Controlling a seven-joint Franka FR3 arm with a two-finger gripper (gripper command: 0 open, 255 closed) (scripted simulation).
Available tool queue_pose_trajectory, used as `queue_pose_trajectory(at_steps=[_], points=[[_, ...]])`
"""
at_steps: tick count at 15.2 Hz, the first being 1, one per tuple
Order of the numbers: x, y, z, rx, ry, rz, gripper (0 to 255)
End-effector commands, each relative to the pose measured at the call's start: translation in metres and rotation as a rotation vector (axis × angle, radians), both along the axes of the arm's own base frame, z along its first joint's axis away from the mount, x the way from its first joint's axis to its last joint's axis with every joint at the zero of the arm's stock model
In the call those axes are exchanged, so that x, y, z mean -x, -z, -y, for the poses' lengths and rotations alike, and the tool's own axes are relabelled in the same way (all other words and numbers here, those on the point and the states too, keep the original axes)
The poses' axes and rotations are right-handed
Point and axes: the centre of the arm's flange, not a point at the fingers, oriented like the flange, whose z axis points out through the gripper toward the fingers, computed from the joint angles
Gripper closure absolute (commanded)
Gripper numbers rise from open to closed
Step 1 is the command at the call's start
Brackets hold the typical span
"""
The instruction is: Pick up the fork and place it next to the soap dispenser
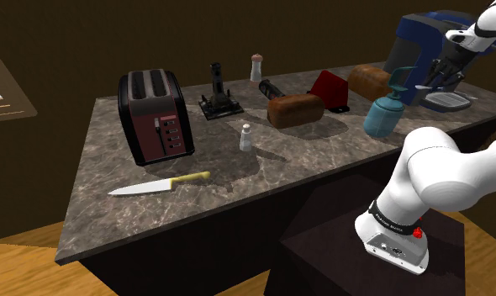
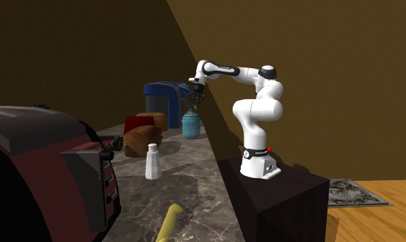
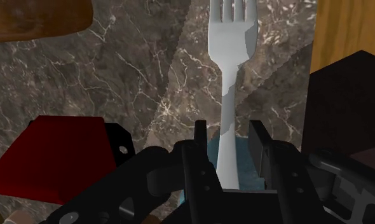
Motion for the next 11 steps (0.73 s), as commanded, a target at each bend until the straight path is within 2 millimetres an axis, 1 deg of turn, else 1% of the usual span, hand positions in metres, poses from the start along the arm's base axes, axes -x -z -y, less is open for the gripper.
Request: queue_pose_trajectory(at_steps=[1,11], points=[[0.0,0.011,0.0,0.0,0.0,0.0,255],[0.0,0.064,0.0,0.0,0.0,0.0,255]])
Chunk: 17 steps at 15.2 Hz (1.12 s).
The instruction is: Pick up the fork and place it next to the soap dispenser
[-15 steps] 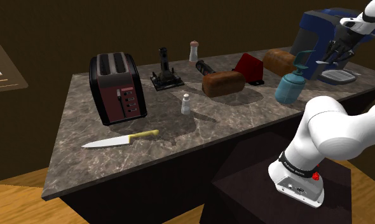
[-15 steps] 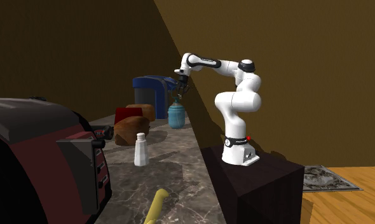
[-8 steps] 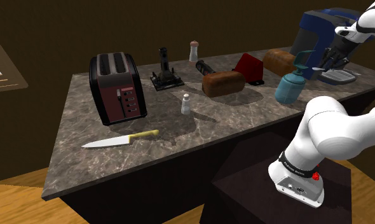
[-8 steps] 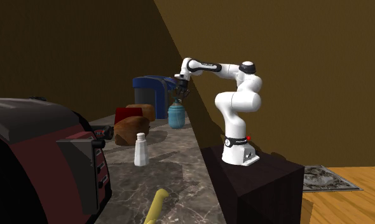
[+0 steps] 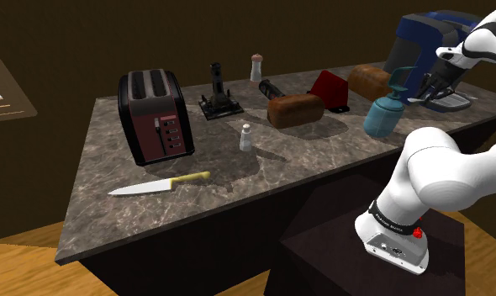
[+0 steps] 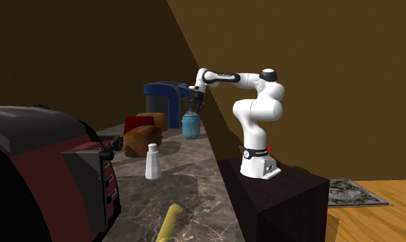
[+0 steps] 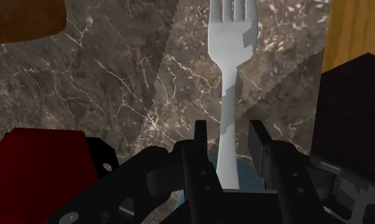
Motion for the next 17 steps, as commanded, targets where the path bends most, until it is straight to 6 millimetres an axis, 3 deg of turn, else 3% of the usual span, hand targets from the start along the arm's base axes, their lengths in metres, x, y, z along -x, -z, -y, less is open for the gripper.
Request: queue_pose_trajectory(at_steps=[1,17], points=[[0.0,0.01,0.0,0.0,0.0,0.0,255],[0.0,0.095,0.0,0.0,0.0,0.0,255]])
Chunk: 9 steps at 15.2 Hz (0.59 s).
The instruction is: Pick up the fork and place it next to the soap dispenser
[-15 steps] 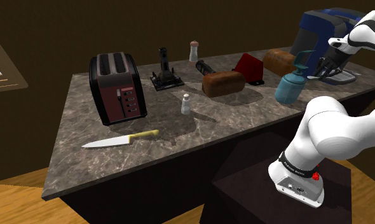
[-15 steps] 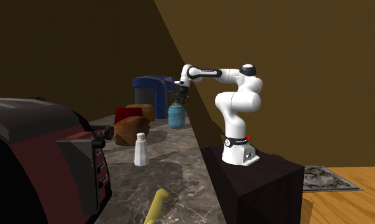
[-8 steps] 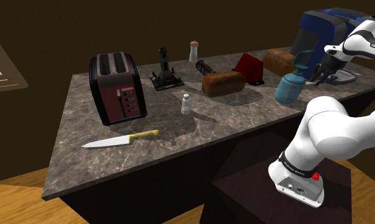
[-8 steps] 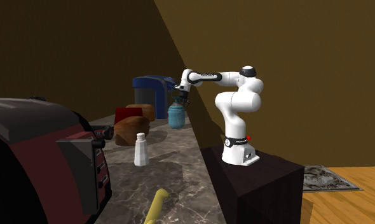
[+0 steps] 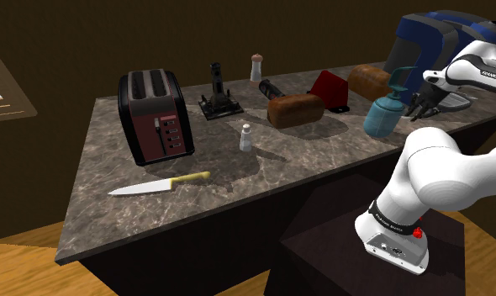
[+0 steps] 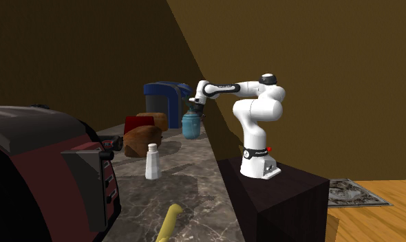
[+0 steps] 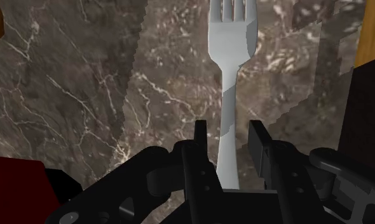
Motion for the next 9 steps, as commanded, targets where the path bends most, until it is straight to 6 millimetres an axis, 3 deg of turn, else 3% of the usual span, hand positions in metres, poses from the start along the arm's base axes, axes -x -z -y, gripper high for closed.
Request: queue_pose_trajectory(at_steps=[1,5,9], points=[[-0.001,0.011,0.001,0.0,0.0,0.0,255],[-0.001,0.033,0.001,0.0,0.0,0.0,255],[-0.001,0.033,0.001,0.0,0.0,0.0,255]])
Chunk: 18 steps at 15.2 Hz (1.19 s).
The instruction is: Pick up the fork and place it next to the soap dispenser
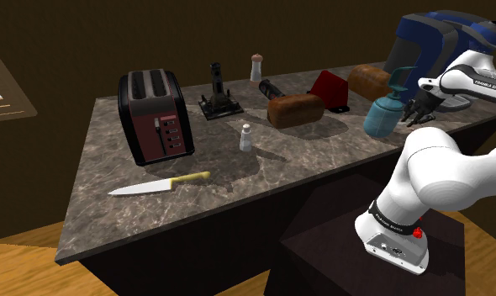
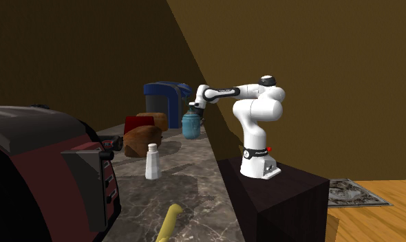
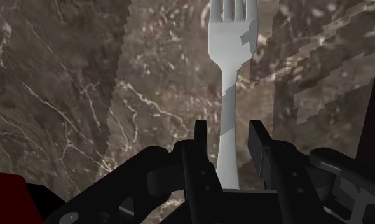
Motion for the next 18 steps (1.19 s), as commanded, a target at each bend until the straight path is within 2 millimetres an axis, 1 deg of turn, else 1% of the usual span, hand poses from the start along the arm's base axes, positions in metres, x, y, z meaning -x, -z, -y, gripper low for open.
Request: queue_pose_trajectory(at_steps=[1,4,5,10,13,14,18], points=[[0.0,0.001,0.0,0.0,0.001,0.0,255],[0.0,0.001,0.0,0.0,0.001,0.0,255],[0.0,0.001,0.0,0.0,0.001,0.0,0],[0.0,0.001,0.0,0.0,0.001,0.0,0],[0.009,-0.038,-0.001,0.0,0.001,0.0,0],[0.012,-0.048,-0.001,0.0,0.001,0.0,0],[0.012,-0.048,-0.001,0.0,0.001,0.0,0]])
